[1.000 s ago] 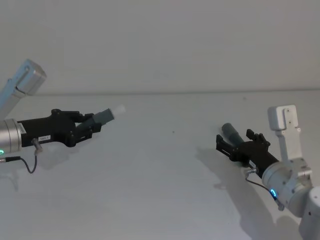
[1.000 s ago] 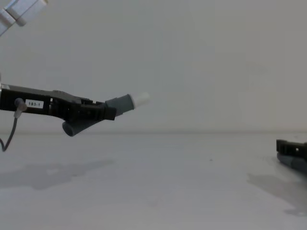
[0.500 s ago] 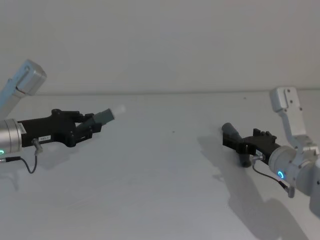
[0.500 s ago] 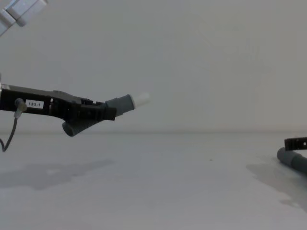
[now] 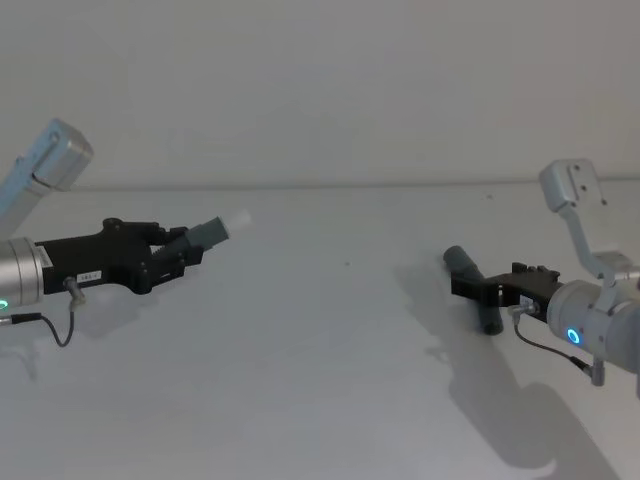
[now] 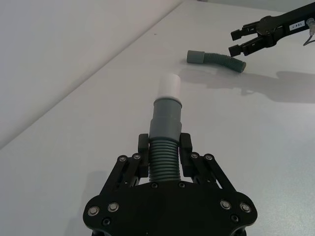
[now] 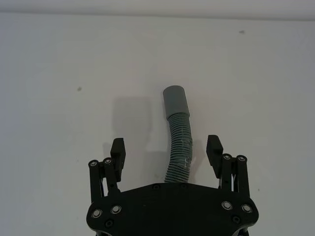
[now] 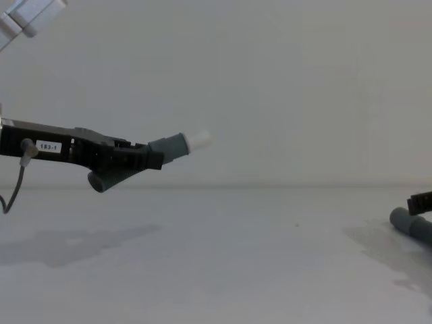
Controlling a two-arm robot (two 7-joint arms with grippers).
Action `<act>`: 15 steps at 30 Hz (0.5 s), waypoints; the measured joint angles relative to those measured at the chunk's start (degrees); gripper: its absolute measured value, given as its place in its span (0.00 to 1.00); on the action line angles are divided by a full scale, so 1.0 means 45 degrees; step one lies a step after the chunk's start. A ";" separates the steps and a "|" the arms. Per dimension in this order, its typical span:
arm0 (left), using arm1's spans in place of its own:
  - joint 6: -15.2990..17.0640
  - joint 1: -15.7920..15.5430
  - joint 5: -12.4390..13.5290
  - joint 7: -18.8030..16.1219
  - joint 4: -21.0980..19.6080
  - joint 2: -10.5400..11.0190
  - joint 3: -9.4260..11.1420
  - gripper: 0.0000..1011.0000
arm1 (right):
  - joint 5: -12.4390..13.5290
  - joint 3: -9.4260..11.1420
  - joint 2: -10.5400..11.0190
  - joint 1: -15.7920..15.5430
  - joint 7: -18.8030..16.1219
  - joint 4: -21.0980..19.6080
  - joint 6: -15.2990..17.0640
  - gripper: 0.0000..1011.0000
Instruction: Use both hands to pick up one end of the pipe from the table, align the ends, and insert them.
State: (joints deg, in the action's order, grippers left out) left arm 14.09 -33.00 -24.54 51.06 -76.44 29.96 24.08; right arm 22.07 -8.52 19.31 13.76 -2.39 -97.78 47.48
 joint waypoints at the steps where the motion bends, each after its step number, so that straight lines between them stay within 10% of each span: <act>1: 0.0000 0.0000 0.0000 0.0000 0.0000 0.0000 0.0000 0.33 | 0.0002 -0.0006 0.0017 0.0025 -0.0032 0.0025 0.0060 0.99; 15: 0.0001 0.0000 0.0000 -0.0001 0.0000 0.0000 0.0000 0.33 | -0.0106 -0.0233 0.0222 0.0424 -0.0640 0.0857 -0.0187 0.99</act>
State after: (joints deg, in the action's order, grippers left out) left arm 14.09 -33.00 -24.54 51.06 -76.44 29.96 24.08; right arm 21.60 -9.57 20.31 15.67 -5.27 -93.93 46.64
